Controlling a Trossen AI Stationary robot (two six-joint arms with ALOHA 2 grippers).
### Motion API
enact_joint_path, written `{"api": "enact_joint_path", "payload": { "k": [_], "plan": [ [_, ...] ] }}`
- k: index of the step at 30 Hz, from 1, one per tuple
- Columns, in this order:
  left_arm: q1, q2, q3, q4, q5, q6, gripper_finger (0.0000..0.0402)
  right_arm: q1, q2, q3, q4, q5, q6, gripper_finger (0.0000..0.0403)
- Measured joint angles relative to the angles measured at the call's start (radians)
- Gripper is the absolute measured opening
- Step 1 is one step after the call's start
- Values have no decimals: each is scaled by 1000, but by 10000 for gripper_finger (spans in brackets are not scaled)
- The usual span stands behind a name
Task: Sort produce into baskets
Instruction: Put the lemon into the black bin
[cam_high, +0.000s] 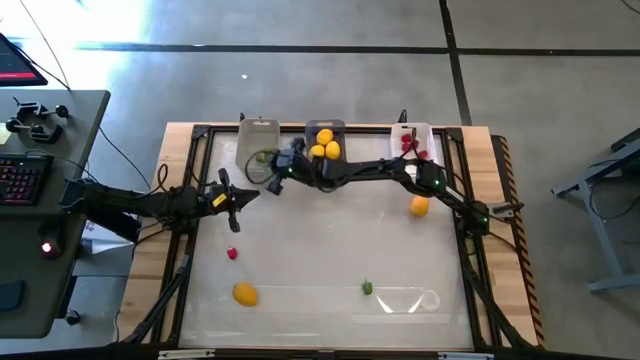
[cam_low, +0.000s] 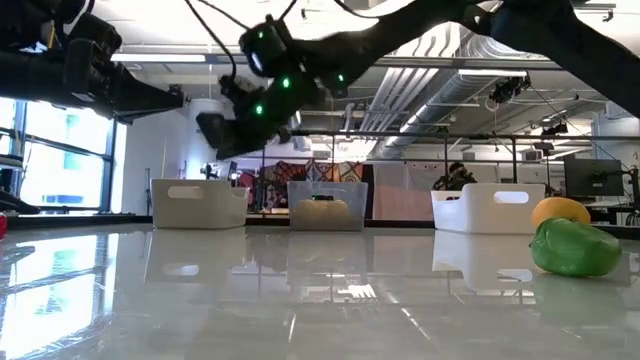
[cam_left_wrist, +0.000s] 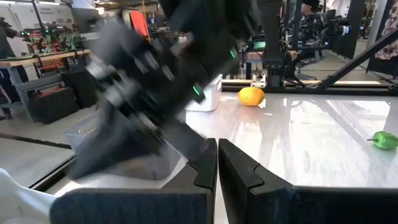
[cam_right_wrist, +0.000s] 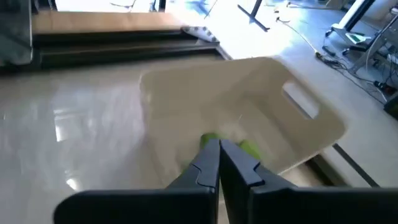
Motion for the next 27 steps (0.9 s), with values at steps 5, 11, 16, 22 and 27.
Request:
{"api": "enact_joint_path", "payload": {
  "k": [5, 11, 16, 22, 27],
  "plan": [
    [0, 0, 0, -7, -1, 0, 3, 36, -108, -232, 95, 20, 30, 0],
    [0, 0, 1, -12, 0, -1, 3, 99, -349, -526, 121, 68, 85, 0],
    [0, 0, 1, -24, -1, -8, 3, 180, -580, -753, 105, 87, 148, 0],
    [0, 0, 1, -25, 0, -8, 3, 293, -819, -951, -135, 149, 372, 0],
    [0, 0, 1, -26, 0, -8, 3, 362, -965, -1010, -479, 141, 617, 0]
  ]
}}
